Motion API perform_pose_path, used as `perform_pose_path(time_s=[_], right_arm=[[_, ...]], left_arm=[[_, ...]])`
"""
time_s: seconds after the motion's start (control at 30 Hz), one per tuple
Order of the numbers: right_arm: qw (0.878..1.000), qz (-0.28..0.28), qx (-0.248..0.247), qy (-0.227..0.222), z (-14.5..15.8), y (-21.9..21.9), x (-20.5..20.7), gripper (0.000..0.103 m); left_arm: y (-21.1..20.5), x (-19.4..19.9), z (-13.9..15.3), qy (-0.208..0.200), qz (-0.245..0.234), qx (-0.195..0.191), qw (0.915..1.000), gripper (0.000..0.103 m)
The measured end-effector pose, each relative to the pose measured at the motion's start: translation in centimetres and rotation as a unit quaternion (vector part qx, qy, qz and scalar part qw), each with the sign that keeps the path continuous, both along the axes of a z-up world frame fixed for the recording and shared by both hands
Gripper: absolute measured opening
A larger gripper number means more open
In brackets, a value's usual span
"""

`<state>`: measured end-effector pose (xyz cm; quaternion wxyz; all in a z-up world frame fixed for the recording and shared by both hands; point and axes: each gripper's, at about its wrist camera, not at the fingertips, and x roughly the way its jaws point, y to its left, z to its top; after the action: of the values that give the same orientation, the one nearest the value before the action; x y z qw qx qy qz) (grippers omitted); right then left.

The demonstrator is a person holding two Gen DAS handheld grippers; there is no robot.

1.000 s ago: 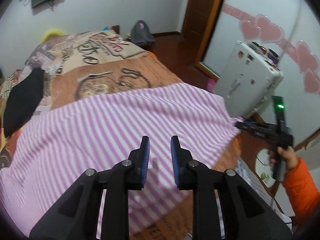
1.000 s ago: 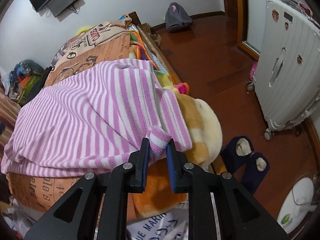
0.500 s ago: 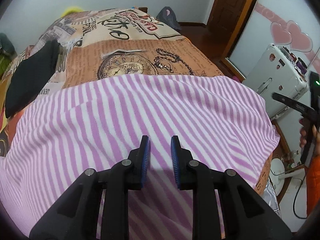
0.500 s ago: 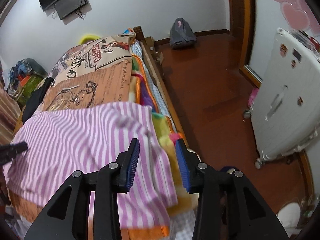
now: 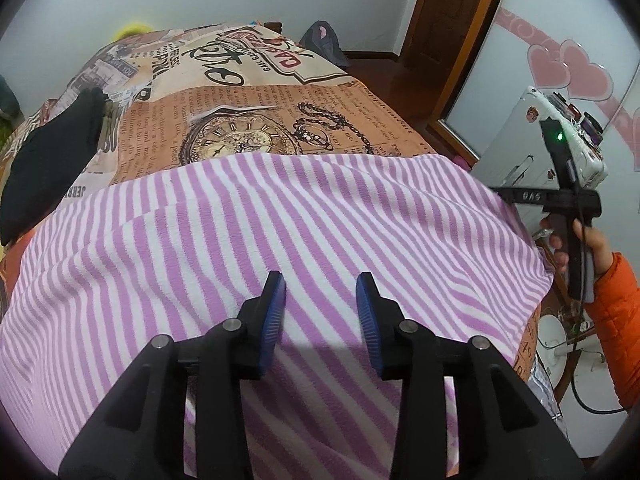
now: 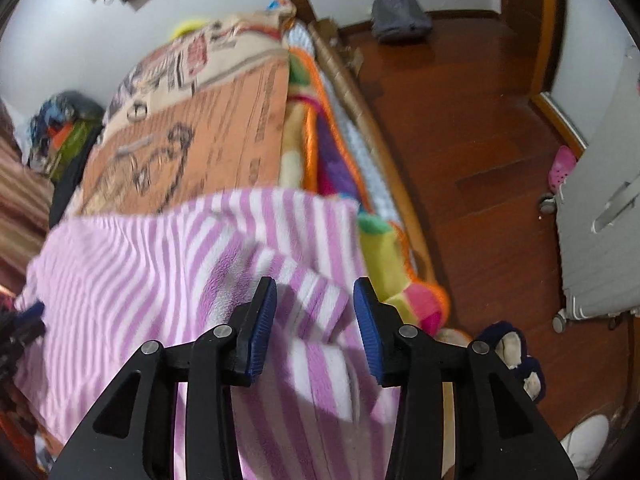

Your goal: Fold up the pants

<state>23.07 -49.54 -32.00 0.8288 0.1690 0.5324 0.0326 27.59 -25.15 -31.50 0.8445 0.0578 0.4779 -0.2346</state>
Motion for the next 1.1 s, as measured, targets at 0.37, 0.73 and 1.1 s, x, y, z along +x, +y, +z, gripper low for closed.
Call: perform_pose_path(time_s=[0.37, 0.73, 1.1], right_arm=[[1.0, -0.017, 0.012, -0.02, -0.3, 0.3, -0.7, 0.022], [0.992, -0.037, -0.091, -0.08, 3.5, 0.4, -0.8, 0.019], [0.993, -0.022, -0.119, -0.008, -0.6, 0.5, 5.2, 0.021]], left_arm=[[-0.3, -0.3, -0.1, -0.009, -0.008, 0.005, 0.9999, 0.042], [-0.2, -0.3, -0.1, -0.009, -0.006, 0.003, 0.9999, 0.042], [-0.1, -0.1, 0.2, -0.001, -0.002, -0.005, 1.0, 0.042]])
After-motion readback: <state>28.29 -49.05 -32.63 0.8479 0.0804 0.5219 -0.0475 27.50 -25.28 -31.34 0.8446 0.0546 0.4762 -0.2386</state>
